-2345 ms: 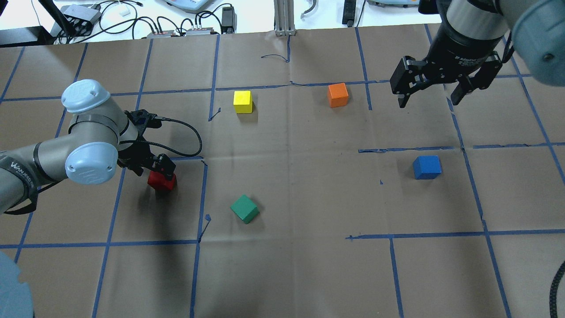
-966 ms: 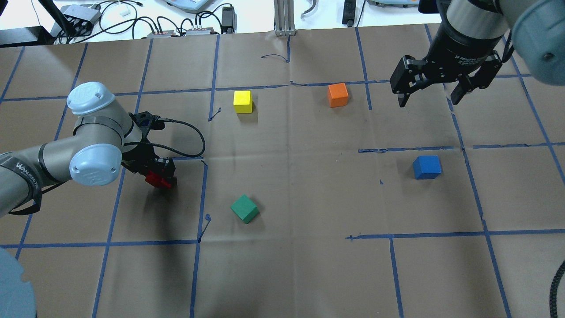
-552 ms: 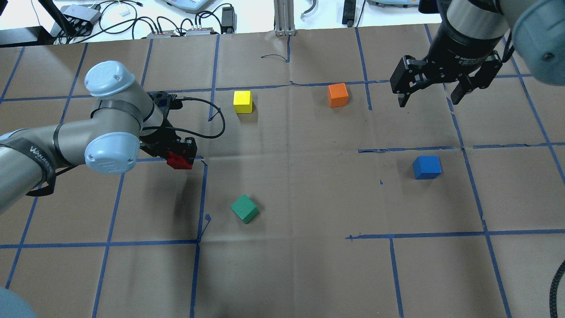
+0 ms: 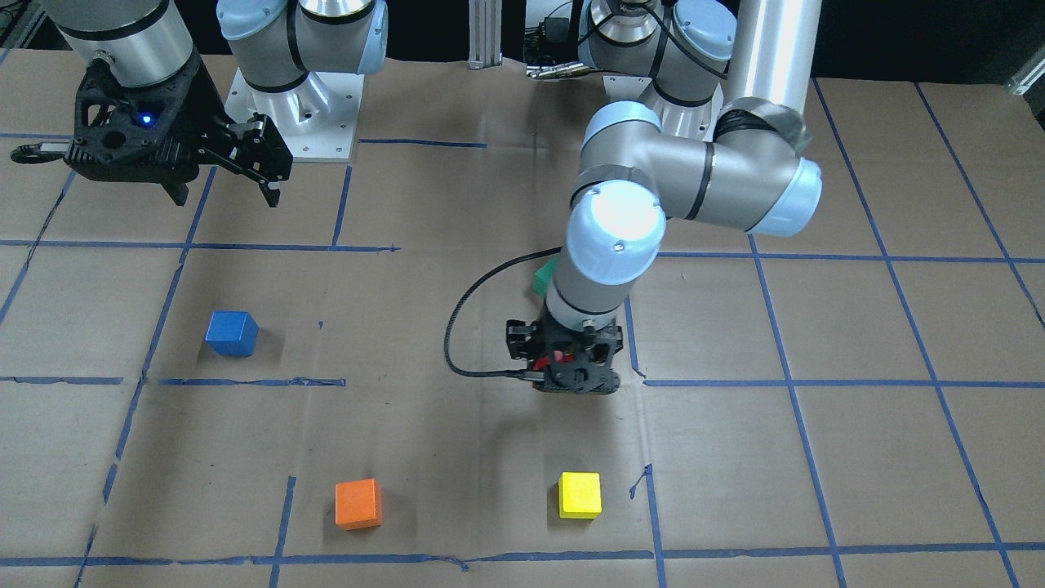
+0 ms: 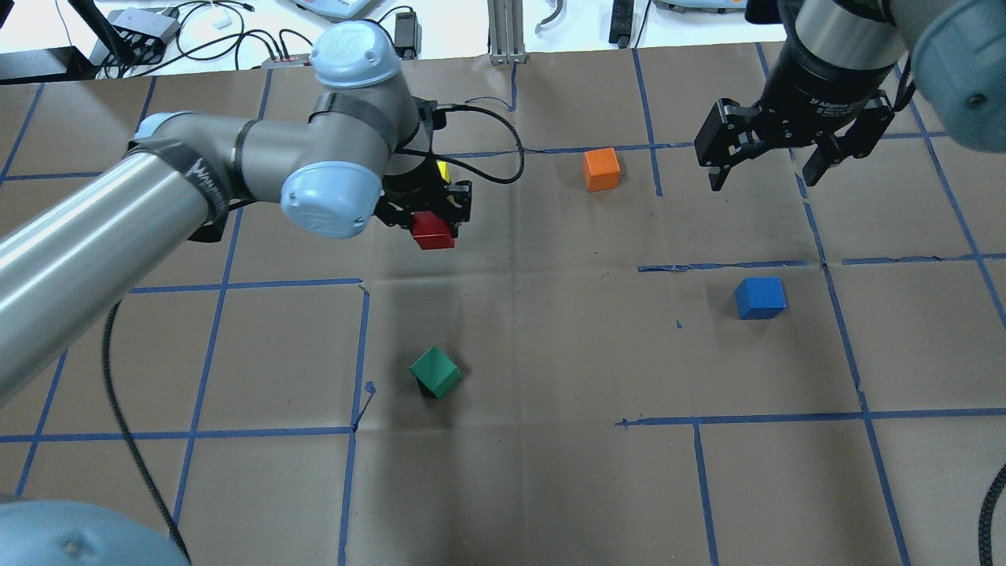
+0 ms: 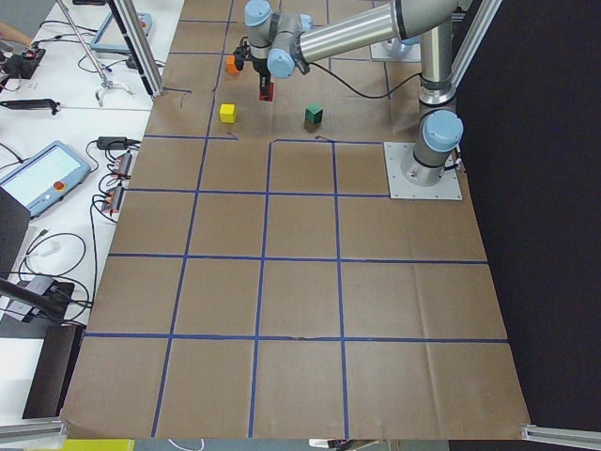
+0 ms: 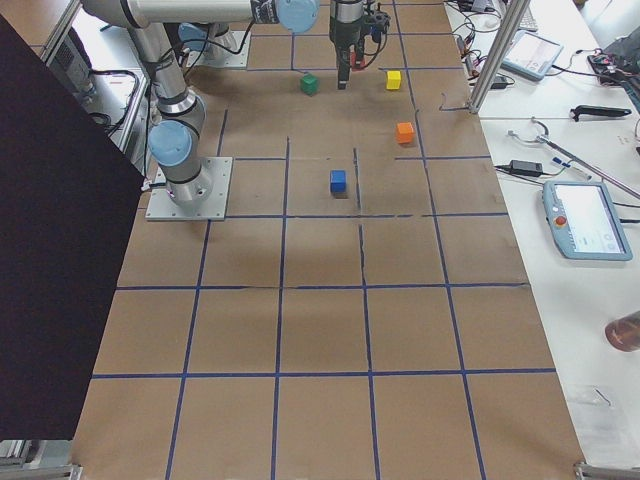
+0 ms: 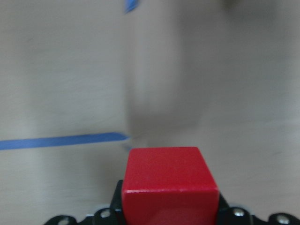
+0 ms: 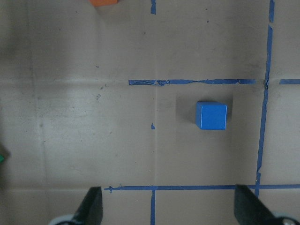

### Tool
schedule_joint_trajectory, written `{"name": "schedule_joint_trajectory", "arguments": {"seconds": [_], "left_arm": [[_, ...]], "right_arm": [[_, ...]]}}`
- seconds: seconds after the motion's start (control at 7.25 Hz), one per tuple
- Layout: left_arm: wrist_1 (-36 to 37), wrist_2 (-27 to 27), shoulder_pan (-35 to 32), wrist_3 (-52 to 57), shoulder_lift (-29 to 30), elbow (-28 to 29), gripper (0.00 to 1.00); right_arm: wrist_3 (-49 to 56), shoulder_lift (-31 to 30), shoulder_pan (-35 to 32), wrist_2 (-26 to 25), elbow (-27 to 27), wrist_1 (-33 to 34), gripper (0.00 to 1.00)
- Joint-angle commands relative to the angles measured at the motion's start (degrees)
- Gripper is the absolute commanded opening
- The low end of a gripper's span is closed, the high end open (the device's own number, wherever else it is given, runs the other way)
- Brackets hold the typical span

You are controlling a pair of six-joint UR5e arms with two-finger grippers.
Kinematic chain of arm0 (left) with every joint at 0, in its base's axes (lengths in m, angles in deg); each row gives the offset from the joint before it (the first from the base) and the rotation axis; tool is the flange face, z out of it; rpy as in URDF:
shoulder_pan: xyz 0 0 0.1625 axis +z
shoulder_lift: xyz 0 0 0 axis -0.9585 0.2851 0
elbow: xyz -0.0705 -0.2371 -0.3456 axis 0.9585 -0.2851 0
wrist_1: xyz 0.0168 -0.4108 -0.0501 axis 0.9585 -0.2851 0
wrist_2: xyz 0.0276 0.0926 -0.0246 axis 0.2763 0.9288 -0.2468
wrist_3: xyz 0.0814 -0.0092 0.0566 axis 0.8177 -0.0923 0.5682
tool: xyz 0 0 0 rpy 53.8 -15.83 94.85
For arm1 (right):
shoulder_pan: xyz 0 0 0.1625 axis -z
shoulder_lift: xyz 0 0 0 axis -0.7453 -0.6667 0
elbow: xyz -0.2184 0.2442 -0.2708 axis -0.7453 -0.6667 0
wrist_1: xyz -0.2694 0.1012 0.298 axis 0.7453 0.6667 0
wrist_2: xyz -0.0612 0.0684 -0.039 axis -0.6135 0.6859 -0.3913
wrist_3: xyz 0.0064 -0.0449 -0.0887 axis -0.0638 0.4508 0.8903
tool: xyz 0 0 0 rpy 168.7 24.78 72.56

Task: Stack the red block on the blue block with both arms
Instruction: 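Lift the red cube with the left gripper and carry it toward the table center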

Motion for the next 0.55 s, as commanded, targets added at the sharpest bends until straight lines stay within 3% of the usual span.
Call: {"name": "schedule_joint_trajectory", "arguments": {"seconds": [0.0,0.41], "left_arm": [[-0.09,-0.25,-4.97,-4.24,9.41,7.48,0.15],[0.35,-0.43,-7.79,-10.14,11.64,7.94,0.17]], "right_arm": [[0.0,0.0,0.05,0.0,0.0,0.0,1.0],[0.0,0.0,-0.04,0.0,0.0,0.0,1.0]]}}
